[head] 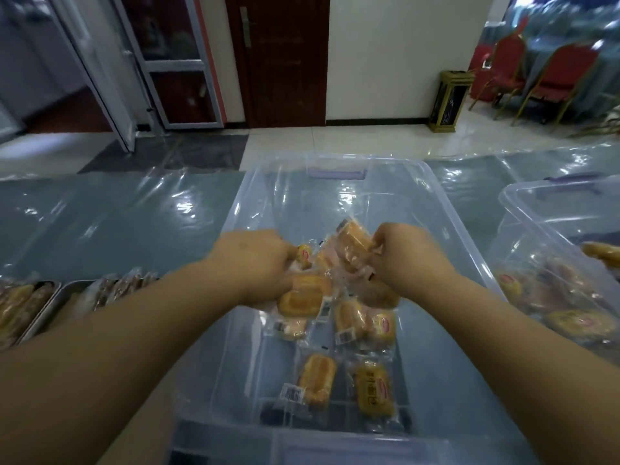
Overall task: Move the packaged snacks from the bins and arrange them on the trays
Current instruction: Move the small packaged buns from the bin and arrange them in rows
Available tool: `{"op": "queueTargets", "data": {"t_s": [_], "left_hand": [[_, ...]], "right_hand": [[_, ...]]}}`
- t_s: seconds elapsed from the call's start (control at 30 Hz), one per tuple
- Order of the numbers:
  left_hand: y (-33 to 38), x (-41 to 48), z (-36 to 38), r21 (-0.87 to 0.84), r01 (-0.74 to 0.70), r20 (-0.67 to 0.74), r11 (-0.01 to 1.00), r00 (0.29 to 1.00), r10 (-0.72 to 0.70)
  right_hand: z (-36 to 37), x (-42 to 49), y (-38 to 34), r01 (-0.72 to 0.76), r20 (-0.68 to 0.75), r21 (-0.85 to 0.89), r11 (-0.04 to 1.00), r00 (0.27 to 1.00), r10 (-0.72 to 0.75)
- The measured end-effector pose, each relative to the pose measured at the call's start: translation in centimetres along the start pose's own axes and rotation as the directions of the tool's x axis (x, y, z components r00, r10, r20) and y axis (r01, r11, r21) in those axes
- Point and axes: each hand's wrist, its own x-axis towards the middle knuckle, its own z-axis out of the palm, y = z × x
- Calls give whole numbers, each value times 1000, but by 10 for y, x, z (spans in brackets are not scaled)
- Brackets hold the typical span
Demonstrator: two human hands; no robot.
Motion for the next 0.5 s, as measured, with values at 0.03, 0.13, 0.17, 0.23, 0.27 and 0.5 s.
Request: {"op": "queueTargets", "data": {"t_s": [0.03,0.13,0.17,0.23,0.27,0.5], "left_hand": [[-5,-11,-7,-45,36,-65,998,997,-39],[-15,-48,-27,-224,99,-272,970,949,-159],[-18,-61,-33,-284,104,-327,953,924,-198],[-24,-86,-41,-388,95,-402,917,877,-261],[-28,-100,-43,-432,86,-425,898,859,-286],[-87,-213,-24,-554,105,-486,826,765,-423]], "right_hand": [[-8,-4,-3,30,-78,61,998,997,-26],[-33,-23,-19,150,-286,253,956,955,-74],[-41,-32,-26,184,-336,305,934,939,-75],[-52,-50,-42,243,-411,355,903,908,-83],[-56,-59,-52,267,-439,366,892,894,-88],[-49,-133,-146,362,-453,423,831,878,-152]]}}
